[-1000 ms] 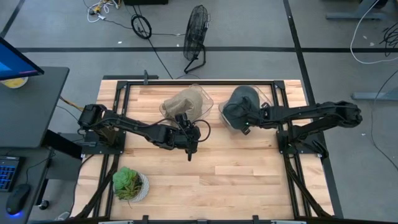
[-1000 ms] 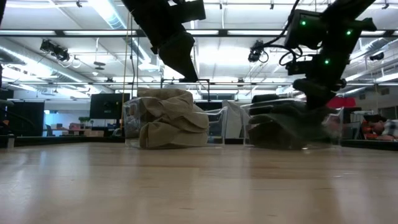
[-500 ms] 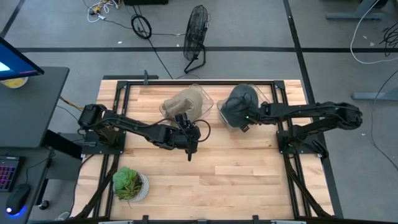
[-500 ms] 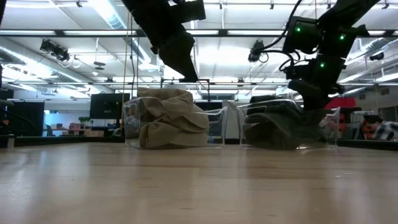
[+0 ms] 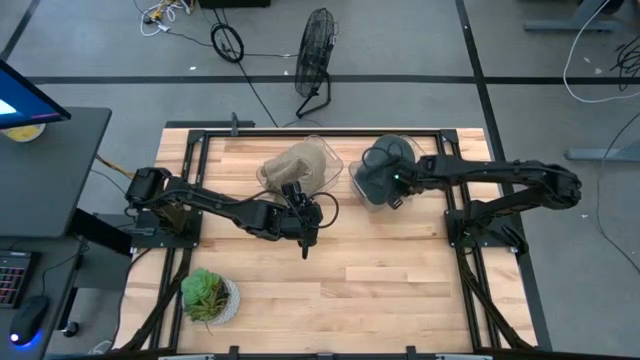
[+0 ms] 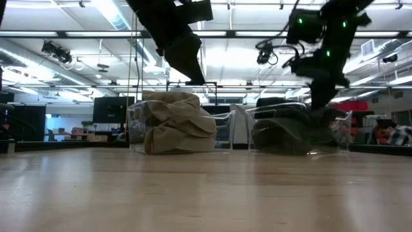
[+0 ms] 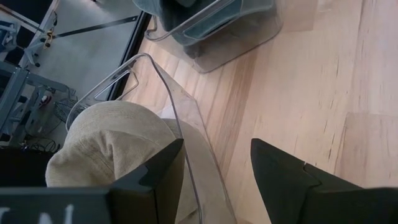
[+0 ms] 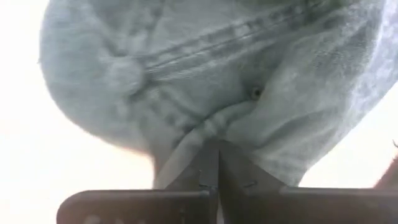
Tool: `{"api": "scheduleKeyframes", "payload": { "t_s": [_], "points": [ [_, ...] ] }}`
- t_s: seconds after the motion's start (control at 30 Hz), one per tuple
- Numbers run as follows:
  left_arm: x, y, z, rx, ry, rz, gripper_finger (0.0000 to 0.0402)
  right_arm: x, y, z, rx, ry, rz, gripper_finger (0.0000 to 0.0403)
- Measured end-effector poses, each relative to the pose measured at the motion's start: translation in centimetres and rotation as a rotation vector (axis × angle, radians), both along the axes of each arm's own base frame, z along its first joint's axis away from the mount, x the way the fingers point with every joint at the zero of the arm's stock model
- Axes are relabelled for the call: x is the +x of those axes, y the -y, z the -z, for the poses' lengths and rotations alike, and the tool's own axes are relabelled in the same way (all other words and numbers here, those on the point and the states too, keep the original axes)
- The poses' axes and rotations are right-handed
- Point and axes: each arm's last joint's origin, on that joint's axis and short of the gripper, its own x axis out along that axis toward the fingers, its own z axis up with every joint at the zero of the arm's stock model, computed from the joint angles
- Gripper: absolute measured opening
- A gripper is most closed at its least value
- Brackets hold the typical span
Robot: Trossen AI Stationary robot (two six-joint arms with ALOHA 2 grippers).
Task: Pick & Place hat
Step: Put the black cap into the right transparent bin
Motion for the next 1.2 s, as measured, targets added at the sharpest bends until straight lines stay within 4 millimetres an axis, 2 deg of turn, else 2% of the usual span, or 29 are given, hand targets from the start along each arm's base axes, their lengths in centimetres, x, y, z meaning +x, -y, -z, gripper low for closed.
{"api": "scheduleKeyframes", "payload": {
  "t_s": [0.17,0.27,0.4,0.7,0.9,1.2],
  "points": [
    [0.0,0.0,0.0,0.000,0.001,0.000,0.0190,0.0,0.0,-3.9,0.064,-0.025,0.008,0.0000],
    [0.0,0.0,0.0,-0.001,0.004,0.000,0.0190,-0.3,0.2,-4.7,0.074,-0.035,0.035,0.0000],
    [0.1,0.0,0.0,-0.002,0.009,0.000,0.0190,-0.9,0.8,-4.0,0.135,-0.081,0.075,0.0000],
    [0.1,0.0,-0.1,-0.002,0.010,0.000,0.0190,-0.9,2.0,-0.2,0.210,-0.179,0.122,0.0000],
    [0.1,0.0,-0.1,-0.002,0.011,0.000,0.0190,-0.3,2.9,0.6,0.197,-0.148,0.096,0.0000],
    [0.2,-0.4,-0.1,-0.003,0.014,-0.010,0.0190,-0.7,4.1,0.6,0.197,-0.122,0.125,0.0002]
  ]
}}
